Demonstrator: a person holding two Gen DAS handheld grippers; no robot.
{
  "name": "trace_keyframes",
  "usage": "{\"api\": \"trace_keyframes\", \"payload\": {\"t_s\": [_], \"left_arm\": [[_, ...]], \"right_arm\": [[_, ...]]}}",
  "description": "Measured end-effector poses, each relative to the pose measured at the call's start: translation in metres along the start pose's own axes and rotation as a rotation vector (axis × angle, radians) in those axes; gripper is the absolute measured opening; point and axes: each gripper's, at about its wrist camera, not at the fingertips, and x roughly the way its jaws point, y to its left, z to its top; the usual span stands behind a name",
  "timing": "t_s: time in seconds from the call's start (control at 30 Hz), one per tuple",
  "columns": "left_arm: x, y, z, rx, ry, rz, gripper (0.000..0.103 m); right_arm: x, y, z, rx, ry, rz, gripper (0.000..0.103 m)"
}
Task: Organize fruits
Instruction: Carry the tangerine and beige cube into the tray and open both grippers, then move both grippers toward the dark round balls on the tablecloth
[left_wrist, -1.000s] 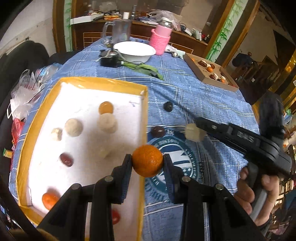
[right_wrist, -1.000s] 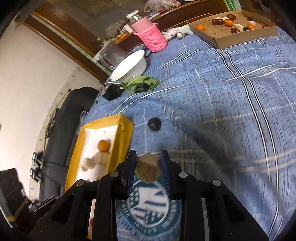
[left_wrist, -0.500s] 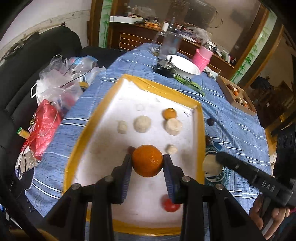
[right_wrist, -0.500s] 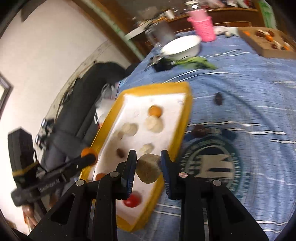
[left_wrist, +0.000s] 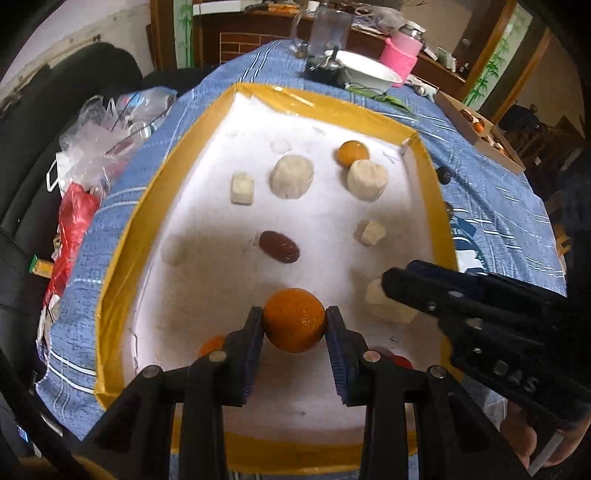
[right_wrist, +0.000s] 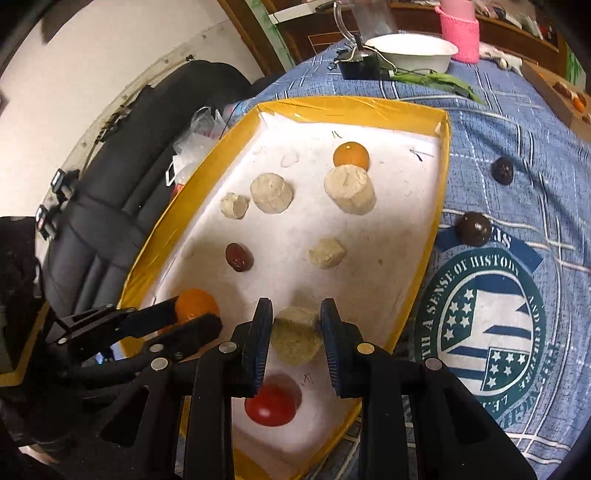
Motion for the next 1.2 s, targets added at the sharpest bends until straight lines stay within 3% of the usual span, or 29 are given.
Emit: {"api": "trace_keyframes", "payload": {"t_s": [0.23,0.37,0.43,0.7,0.83,0.93,1.2], "left_arm": [[0.005,0.003,-0.004,0.003,-0.055,0.031,0.037],[-0.005,-0.002,-0.007,0.015,-0.109,0.07,0.061],[-0.016,-0.007,-0.009,0.028,-0.162,0.097,0.065],[-0.047,-0.029,-0.01,0.06,-0.241,0.133,0.067],[-0.054,-0.043,-0.013,0.077,-0.25,0.118,0.067],[-0.057,-0.054,-0.015,0.087,-0.247,0.067,0.067],[-0.05,-0.101,-0.013,0.154,-0.193,-0.018,0.067]], "right_arm": [[0.0,0.0,-0.001,-0.013,-0.006,-0.002,0.026],[-0.004,-0.007,0.0,0.028,0.001,0.063,0.033],[-0.012,-0.009,0.001,0.045,-0.01,0.105,0.035],[-0.057,-0.024,0.002,0.083,-0.094,0.143,0.039],[-0.078,-0.043,-0.001,0.118,-0.133,0.142,0.041],[-0.089,-0.062,-0.005,0.15,-0.154,0.129,0.041],[-0.102,-0.126,-0.019,0.273,-0.187,0.104,0.041]]}}
